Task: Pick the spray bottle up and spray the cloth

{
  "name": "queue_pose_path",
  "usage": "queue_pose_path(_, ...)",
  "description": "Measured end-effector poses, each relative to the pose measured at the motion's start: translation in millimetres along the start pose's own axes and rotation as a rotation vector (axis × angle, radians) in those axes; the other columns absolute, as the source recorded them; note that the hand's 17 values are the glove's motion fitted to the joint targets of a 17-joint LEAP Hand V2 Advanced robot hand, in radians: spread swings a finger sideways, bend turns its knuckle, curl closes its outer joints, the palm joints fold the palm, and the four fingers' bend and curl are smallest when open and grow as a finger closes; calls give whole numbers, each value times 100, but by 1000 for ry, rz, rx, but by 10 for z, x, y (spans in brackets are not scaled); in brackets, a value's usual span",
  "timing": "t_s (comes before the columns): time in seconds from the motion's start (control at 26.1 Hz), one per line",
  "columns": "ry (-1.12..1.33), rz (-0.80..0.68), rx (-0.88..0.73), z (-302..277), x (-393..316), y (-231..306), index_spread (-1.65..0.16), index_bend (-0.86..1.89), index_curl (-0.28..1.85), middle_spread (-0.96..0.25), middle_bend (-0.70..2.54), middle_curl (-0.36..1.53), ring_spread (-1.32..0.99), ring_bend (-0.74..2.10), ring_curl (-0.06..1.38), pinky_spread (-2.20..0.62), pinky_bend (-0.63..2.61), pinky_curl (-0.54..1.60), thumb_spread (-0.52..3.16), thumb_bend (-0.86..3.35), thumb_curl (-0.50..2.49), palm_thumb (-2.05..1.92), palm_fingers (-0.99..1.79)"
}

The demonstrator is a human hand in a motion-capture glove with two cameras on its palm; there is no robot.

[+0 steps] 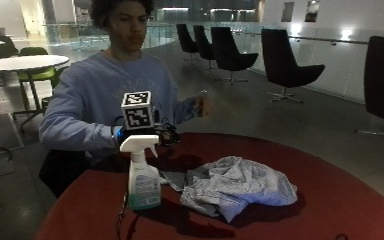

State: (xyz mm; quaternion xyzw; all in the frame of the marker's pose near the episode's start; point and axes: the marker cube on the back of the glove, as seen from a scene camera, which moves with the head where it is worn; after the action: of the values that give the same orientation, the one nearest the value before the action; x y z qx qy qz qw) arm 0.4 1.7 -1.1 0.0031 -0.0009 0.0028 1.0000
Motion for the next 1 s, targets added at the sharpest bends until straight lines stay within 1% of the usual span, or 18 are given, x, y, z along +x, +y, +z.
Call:
queue_pose_path(0.15, -3, 5, 0, -15, -4, 48, -27, 26, 14, -2, 33, 12, 1, 27, 10, 14, 21, 10, 61, 23, 9, 39, 50)
queue_pose_path(0.38, 10, 5, -12, -67, 4, 71, -34, 25, 21, -2, 34, 18, 1, 28, 15, 18, 18, 14, 85, 22, 13, 44, 53)
queue_pose_path(0.65, 4, 18, 4, -122, 50, 45, -36, 21, 25, -3, 33, 23, 1, 29, 18, 20, 17, 17, 100, 19, 16, 47, 55)
queue_pose_path(1.0, -7, 25, 6, -138, 47, 149, -37, 18, 29, -5, 34, 28, 0, 27, 21, 21, 16, 20, 109, 14, 19, 50, 58)
